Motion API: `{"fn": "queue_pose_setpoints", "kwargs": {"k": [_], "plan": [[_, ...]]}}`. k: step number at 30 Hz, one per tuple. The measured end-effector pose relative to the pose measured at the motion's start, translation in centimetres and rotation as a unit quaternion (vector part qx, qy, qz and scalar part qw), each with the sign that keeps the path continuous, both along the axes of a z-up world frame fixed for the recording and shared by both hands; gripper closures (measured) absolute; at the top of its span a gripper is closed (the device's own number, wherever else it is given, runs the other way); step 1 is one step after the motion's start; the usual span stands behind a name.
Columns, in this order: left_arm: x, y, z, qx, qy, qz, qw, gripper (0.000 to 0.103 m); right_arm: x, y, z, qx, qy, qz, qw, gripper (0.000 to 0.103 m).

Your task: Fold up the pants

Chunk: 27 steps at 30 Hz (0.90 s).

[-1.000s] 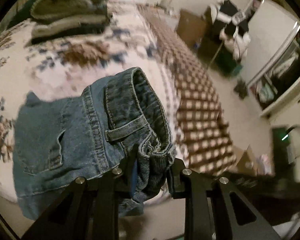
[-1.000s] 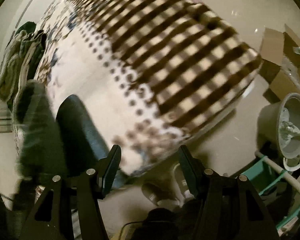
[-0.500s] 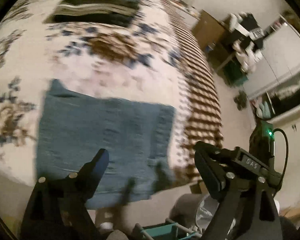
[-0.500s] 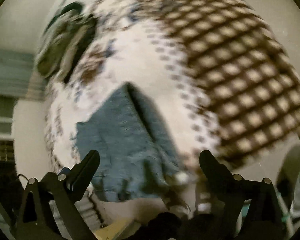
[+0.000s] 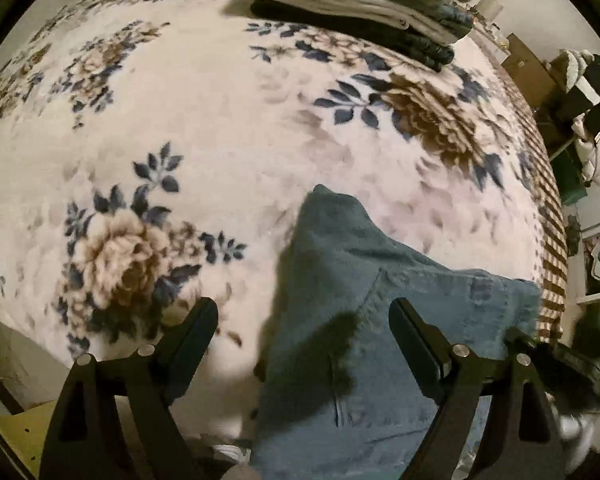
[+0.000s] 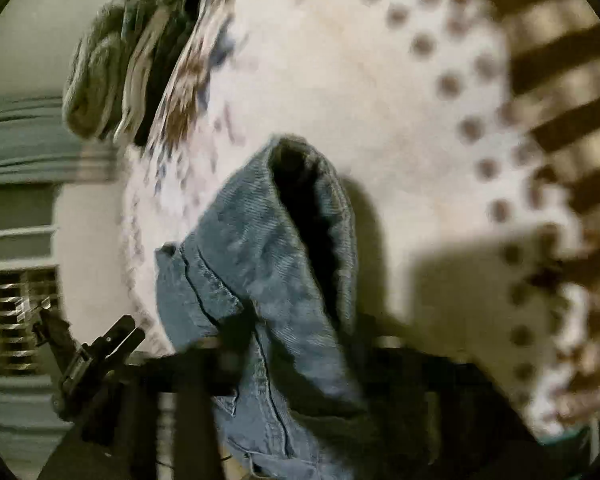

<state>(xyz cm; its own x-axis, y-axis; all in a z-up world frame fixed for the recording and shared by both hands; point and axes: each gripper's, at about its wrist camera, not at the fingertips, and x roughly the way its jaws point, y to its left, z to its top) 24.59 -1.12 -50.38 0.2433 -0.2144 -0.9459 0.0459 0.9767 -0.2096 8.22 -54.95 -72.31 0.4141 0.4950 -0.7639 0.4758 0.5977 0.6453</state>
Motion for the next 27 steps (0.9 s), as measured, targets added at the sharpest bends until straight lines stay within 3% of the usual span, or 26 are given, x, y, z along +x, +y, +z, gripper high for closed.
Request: {"fn": "queue_pose_setpoints", "kwargs": {"k": [5, 9, 16, 17, 18, 20, 24, 27], "plan": [[2.7, -2.0, -2.3, -0.026, 0.021, -0.003, 0.9994, 0.016, -2.4, -1.3, 2.9, -0.046, 0.002, -0.036, 0.998, 0.084], [4.8, -4.0, -5.1, -0.040, 0.051, -0.012, 0.9978, 0.015, -3.9, -4.1, 2.0, -0.047, 0.022, -0.067, 0.996, 0.084], [7.2, -4.2, -7.7, -0.047, 0.080, -0.003, 0.9957, 0.005, -4.2, -6.4, 0.0, -0.087, 0.058, -0.057, 0.993, 0.083], [7.0, -4.2, -7.3, -0.043, 0.078, -0.006, 0.9960, 0.005, -4.1, -6.4, -0.6, -0.091, 0.075, -0.050, 0.992, 0.076], [6.7, -4.2, -6.5, -0.036, 0.070, -0.011, 0.9968, 0.005, -4.2, -6.7, -1.0, -0.088, 0.087, -0.052, 0.991, 0.061], [5.9, -3.9, -4.7, -0.031, 0.053, -0.021, 0.9979, 0.005, -5.1, -7.1, -0.9, -0.064, 0.095, -0.066, 0.991, 0.048], [2.5, -2.7, -1.0, -0.036, 0.028, -0.035, 0.9983, 0.005, -8.8, -7.5, 1.3, -0.022, 0.075, -0.103, 0.992, 0.031], [-0.4, -2.0, -0.3, -0.040, 0.033, -0.041, 0.9978, 0.005, -12.3, -6.5, 1.7, 0.014, 0.080, -0.128, 0.988, 0.028]]}}
